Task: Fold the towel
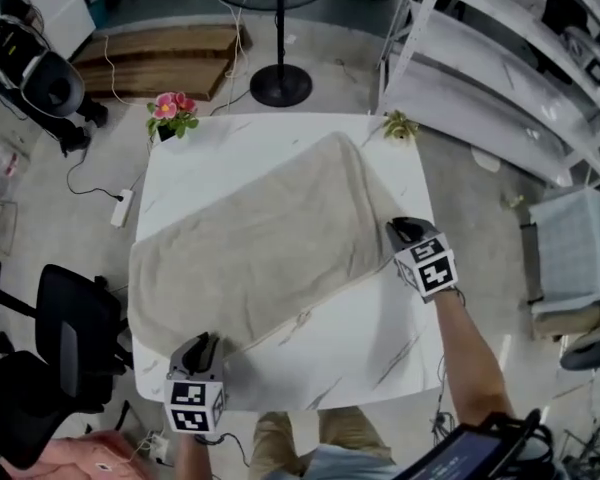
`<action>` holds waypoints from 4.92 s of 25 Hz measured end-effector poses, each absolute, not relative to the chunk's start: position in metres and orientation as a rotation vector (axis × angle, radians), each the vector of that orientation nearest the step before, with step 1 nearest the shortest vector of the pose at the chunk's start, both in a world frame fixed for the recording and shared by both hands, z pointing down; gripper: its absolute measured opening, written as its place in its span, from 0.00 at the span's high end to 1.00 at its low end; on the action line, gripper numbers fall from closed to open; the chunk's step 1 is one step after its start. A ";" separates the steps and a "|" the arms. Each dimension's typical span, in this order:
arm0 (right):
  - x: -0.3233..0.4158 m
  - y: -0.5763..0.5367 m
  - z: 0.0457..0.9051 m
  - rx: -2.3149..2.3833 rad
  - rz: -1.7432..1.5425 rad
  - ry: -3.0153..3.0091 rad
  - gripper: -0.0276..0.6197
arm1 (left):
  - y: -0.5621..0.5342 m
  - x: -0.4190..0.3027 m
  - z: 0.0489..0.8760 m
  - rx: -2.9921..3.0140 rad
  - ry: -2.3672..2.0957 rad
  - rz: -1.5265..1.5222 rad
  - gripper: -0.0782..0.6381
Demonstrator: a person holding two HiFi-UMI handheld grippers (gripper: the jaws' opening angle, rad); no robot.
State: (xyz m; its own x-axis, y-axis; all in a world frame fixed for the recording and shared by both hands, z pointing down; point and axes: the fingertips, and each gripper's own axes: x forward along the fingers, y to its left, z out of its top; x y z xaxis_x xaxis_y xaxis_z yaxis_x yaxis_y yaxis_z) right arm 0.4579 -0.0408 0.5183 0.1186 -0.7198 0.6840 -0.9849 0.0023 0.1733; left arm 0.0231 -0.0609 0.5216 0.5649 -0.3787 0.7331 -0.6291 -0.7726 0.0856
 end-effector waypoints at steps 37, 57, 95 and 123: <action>0.145 0.006 0.422 1.032 0.260 -2.358 0.77 | 0.046 -0.014 0.434 2.409 -1.094 0.523 0.78; 0.017 -0.015 0.485 0.791 0.929 -2.526 0.89 | 0.090 -0.109 0.446 2.263 -1.269 0.485 0.79; -0.044 0.027 0.437 0.710 0.013 -2.344 0.90 | 0.106 -0.143 0.425 2.264 -1.342 0.472 0.80; 0.061 0.032 0.390 1.369 0.319 -2.299 0.78 | 0.079 -0.106 0.342 2.640 -1.206 0.357 0.84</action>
